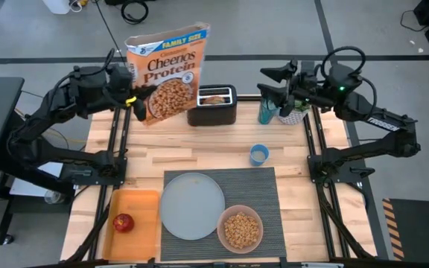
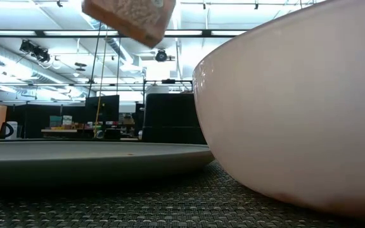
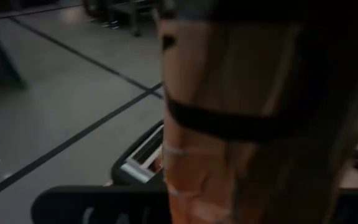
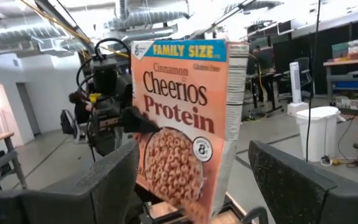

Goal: Arrange a breakfast setting
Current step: Pour the cereal from the cereal box into the orange bowl

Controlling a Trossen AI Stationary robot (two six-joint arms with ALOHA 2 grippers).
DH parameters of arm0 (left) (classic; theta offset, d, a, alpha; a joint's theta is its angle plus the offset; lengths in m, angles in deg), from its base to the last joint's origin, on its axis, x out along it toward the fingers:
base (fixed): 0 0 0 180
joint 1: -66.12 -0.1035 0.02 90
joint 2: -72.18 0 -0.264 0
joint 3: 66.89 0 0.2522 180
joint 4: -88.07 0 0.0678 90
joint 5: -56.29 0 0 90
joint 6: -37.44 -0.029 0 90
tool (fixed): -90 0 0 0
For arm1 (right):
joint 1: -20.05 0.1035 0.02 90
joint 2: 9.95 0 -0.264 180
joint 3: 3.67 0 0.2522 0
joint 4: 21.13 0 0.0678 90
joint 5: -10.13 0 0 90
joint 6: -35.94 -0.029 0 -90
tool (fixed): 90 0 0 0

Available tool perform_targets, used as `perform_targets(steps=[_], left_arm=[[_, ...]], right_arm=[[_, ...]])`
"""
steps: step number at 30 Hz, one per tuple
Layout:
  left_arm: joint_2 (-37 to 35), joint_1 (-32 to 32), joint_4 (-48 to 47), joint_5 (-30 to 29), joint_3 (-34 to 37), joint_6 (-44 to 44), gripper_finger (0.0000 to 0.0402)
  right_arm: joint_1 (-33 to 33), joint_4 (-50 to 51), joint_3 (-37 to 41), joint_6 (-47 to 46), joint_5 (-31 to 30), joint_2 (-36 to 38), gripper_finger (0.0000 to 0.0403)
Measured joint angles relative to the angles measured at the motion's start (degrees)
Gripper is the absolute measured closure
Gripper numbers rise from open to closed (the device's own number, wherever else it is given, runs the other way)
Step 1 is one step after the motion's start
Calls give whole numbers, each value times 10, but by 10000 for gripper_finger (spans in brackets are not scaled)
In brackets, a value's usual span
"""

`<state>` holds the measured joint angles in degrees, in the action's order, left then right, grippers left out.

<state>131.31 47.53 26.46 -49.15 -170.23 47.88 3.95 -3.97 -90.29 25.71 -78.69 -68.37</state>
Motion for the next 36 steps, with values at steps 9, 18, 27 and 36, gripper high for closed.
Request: perform_targets(steps=[9,18,27,36], left_arm=[[-12,0,-42,-39,0,9,388],[-23,0,-49,-49,0,9,388],[-30,0,-54,-55,0,5,388],[-31,1,-61,-55,0,3,388]], right_arm=[[6,7,0,-1,3,-15,94],[6,6,1,1,3,-17,94],[8,6,1,-3,4,-17,94],[8,6,1,-7,4,-17,94]])
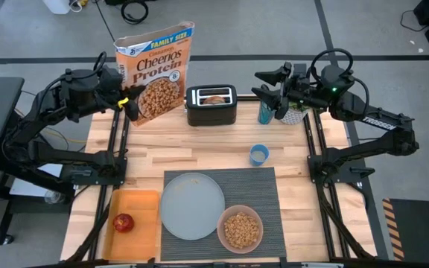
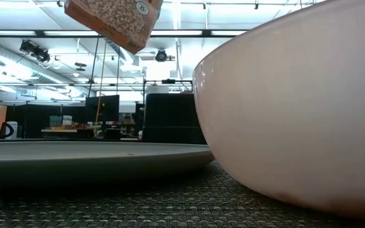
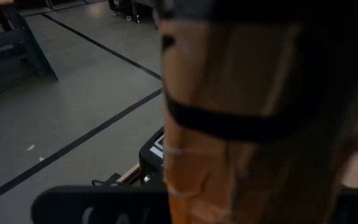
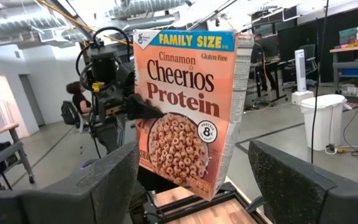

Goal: Arrange a breakfast setting
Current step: Pour the cereal from the cereal box into the orange bowl

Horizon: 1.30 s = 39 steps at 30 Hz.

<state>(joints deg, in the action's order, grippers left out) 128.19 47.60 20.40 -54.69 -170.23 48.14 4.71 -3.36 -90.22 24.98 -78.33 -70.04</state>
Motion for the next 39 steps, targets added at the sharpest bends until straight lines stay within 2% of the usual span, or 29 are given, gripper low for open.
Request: perform_targets(steps=[3,5,10,17,24,33,35,39], left_arm=[[0,0,-6,0,4,-1,388],[-10,0,14,0,30,-4,388],[-63,0,108,-4,161,11,388],[-165,1,176,-84,336,84,388],[-248,1,165,-205,453,187,388],[-222,-1,133,-373,556,335,388],[-209,-8,132,-393,566,340,388],[-187,-31,122,-395,582,343,388]], right_arm=[[0,0,0,0,0,0,94],[0,0,0,-1,0,0,94],[0,11,0,-11,10,0,94],[0,42,0,-26,10,0,94],[11,44,0,-26,-3,-11,94],[31,5,0,-26,4,-66,94],[34,-12,0,-27,12,-75,94],[38,-27,0,-29,15,-82,94]])
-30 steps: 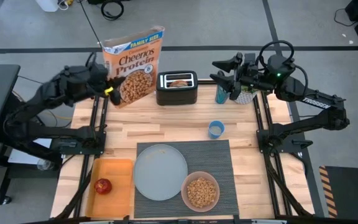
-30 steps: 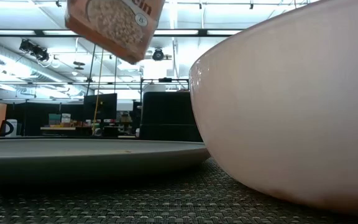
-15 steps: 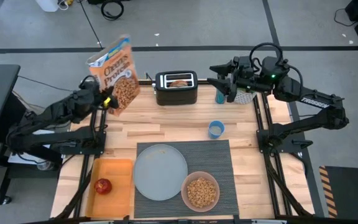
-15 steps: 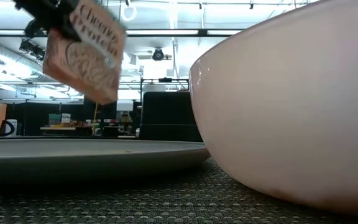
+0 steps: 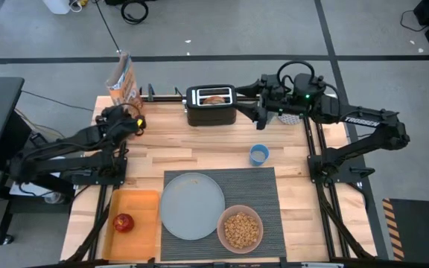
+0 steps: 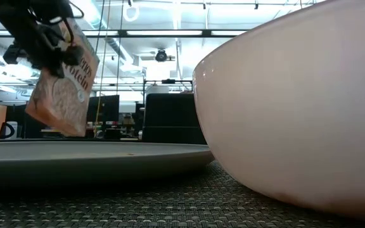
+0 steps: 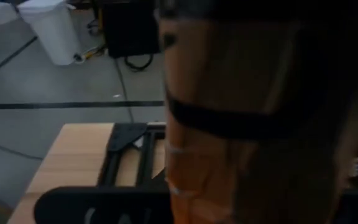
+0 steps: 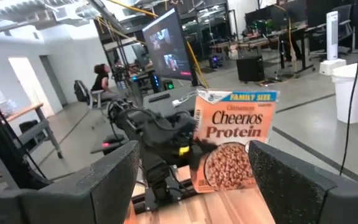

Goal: Arrange a breakfast setting
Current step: Pour the cereal from the cereal box into the orange bowl

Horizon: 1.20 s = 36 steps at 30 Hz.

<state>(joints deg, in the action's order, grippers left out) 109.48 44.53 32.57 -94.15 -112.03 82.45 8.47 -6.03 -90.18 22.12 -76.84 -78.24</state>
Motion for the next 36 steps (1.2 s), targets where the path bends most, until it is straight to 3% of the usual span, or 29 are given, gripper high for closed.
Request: perform_targets(steps=[6,19,24,36], left_arm=[[5,-35,4,11,33,28,388],[5,-71,72,-11,79,0,381],[6,-82,108,20,94,-50,329],[5,-126,109,67,94,-57,213]], right_arm=[[0,-1,0,-2,0,0,94],[0,-1,0,-17,12,0,94],[0,-4,0,-17,12,0,94],[3,-4,0,-18,16,0,94]])
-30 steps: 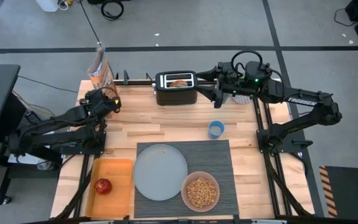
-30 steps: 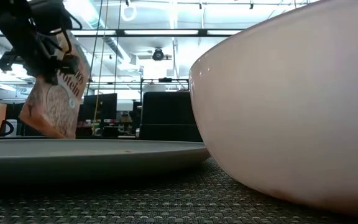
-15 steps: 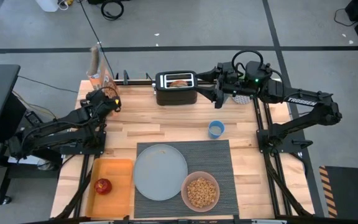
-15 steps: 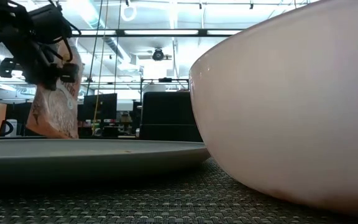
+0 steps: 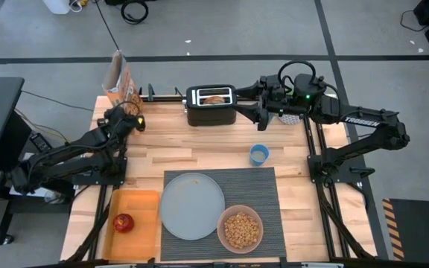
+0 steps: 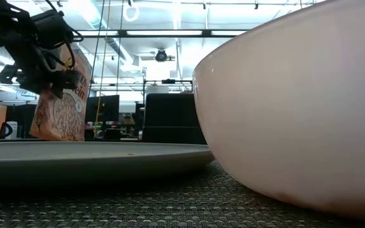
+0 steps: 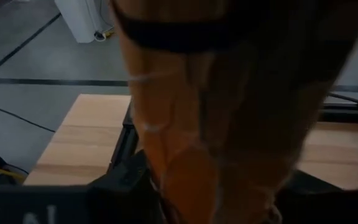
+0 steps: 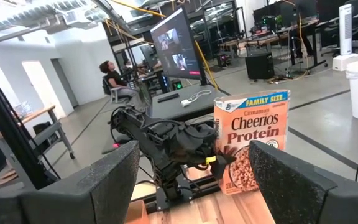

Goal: Arrange a breakfast setting
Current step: Pour the cereal from the cereal box into the orange bowl

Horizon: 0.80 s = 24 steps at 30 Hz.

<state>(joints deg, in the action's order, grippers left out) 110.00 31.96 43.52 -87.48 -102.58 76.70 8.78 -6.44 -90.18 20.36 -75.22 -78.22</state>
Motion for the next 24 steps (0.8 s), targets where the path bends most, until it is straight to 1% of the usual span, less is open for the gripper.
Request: perform_targets(steps=[2,6,12,20,24], left_arm=[[-2,-5,0,2,0,-1,198],[-17,-8,2,25,-1,-1,170],[-51,-8,1,31,-1,-18,143],[-112,-8,1,29,-4,-46,136],[-127,-8,0,24,-28,-94,136]], right_arm=[[0,0,0,0,0,0,94],[0,0,0,0,0,0,94],[0,0,0,0,0,0,94],[-2,0,0,-8,0,0,94],[-8,0,0,-8,0,0,94]])
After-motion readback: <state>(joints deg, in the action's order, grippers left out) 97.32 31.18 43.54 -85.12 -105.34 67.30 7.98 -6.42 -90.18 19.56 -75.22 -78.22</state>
